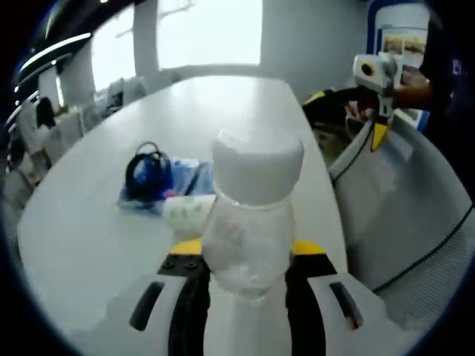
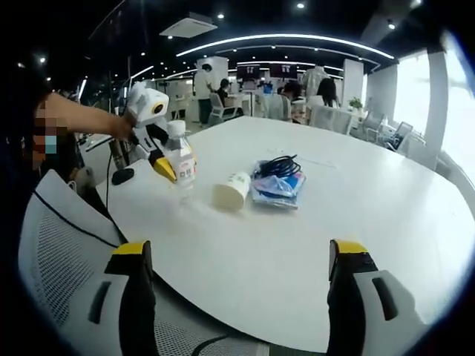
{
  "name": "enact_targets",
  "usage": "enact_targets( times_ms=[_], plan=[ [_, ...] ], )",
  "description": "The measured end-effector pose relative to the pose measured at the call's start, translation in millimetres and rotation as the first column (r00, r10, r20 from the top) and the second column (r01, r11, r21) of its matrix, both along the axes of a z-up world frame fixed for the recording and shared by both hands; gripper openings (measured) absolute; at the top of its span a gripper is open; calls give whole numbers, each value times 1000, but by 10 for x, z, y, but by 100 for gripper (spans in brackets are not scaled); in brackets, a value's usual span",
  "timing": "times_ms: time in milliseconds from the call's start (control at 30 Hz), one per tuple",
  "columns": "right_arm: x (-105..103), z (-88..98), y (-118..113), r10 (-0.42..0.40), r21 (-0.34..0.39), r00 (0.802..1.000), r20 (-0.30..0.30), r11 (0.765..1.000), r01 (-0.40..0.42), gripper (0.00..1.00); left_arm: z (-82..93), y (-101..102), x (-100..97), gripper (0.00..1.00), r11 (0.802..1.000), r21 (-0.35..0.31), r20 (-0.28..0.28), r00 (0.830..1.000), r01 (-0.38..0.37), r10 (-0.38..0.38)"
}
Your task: Arrange the tabletop items into an orderly group along one side of the table until the central work area is clear of visible clutter.
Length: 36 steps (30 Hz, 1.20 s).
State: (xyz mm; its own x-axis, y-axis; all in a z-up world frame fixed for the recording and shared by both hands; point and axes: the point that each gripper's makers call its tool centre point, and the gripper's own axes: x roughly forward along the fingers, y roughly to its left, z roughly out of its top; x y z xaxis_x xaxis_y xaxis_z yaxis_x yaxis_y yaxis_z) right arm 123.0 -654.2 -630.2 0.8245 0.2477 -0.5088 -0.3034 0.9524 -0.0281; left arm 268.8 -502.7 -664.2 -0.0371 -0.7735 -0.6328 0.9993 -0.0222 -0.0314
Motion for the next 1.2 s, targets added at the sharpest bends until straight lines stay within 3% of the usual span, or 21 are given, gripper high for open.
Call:
enact_targets(
  times_ms=[400,1200],
  plan=[
    [0,13,-42,-13,16,1000,8,1000,13,98,77,97,318,36,996,-27,-2,997,-81,80],
    [35,-19,-59,-23,29,999,-26,999,24,100,196,399,1048,37,987,-25,5,987,-160,160]
  ],
)
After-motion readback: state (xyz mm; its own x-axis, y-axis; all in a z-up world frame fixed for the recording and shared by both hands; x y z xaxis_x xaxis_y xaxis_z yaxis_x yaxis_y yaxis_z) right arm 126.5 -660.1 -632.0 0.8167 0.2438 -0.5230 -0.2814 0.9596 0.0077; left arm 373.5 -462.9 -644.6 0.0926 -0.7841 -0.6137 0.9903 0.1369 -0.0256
